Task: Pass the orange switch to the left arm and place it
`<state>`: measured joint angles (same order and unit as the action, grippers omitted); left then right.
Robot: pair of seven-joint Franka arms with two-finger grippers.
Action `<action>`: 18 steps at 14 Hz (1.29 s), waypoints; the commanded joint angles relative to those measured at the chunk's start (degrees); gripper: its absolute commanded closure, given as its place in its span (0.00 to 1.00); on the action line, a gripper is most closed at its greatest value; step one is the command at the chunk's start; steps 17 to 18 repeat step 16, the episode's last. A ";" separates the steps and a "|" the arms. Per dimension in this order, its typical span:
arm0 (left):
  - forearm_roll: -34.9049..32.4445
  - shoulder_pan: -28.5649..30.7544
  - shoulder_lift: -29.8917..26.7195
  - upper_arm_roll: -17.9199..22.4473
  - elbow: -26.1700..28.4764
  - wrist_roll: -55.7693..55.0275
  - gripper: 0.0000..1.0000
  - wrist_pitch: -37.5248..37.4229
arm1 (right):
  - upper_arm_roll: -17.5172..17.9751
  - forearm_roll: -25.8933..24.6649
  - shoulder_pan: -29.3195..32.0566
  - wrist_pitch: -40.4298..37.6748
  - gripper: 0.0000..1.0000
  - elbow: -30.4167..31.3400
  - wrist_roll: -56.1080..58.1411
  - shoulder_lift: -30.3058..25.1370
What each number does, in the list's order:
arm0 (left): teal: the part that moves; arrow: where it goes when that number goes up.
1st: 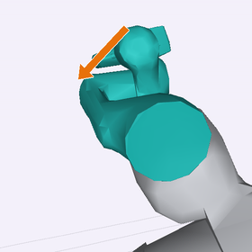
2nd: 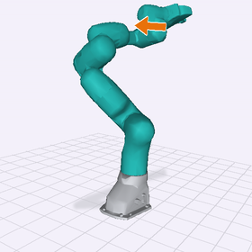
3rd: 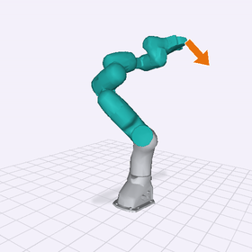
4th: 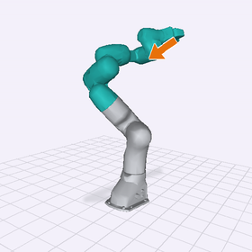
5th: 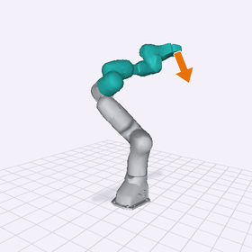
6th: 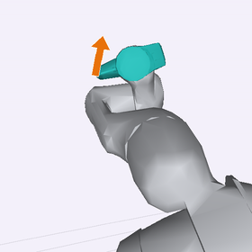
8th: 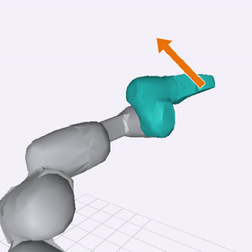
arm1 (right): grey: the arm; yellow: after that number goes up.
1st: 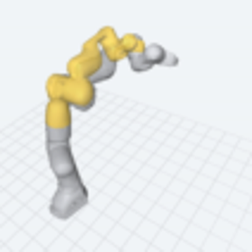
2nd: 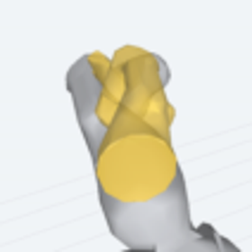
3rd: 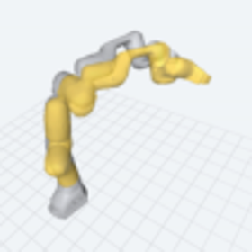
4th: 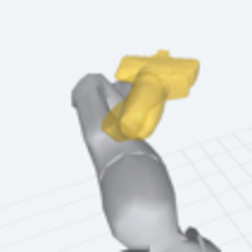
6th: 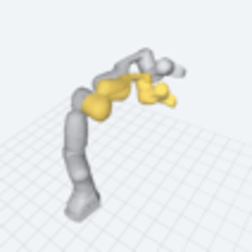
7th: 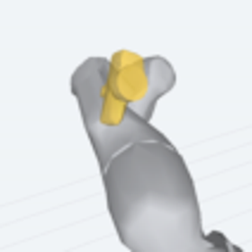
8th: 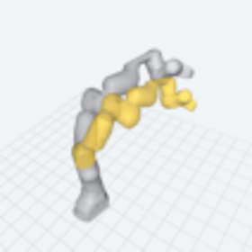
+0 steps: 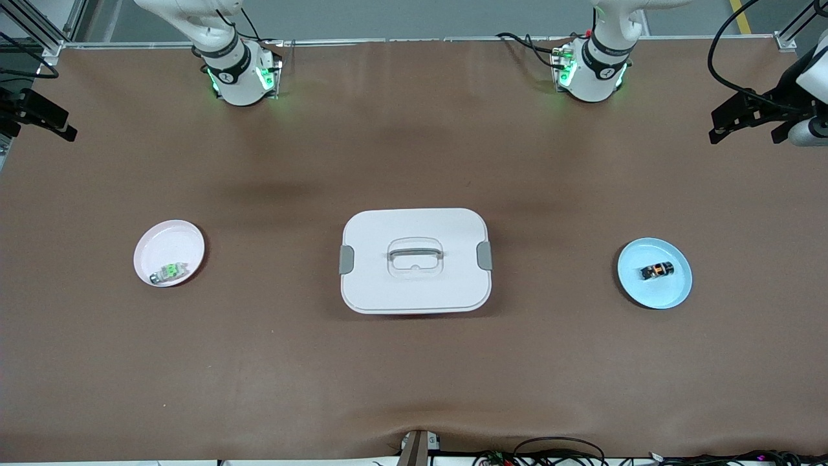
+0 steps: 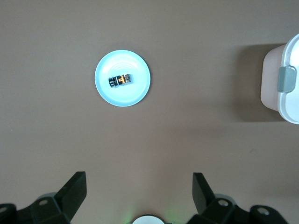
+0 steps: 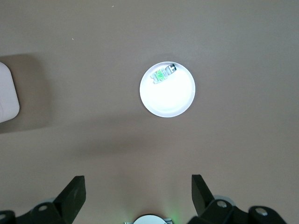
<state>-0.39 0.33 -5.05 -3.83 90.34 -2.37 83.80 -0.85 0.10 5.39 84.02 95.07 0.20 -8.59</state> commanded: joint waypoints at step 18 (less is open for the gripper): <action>0.30 -0.51 1.35 -0.13 -1.83 -0.10 0.00 -1.54 | 0.32 -0.28 0.32 -0.88 0.00 -1.29 0.42 0.51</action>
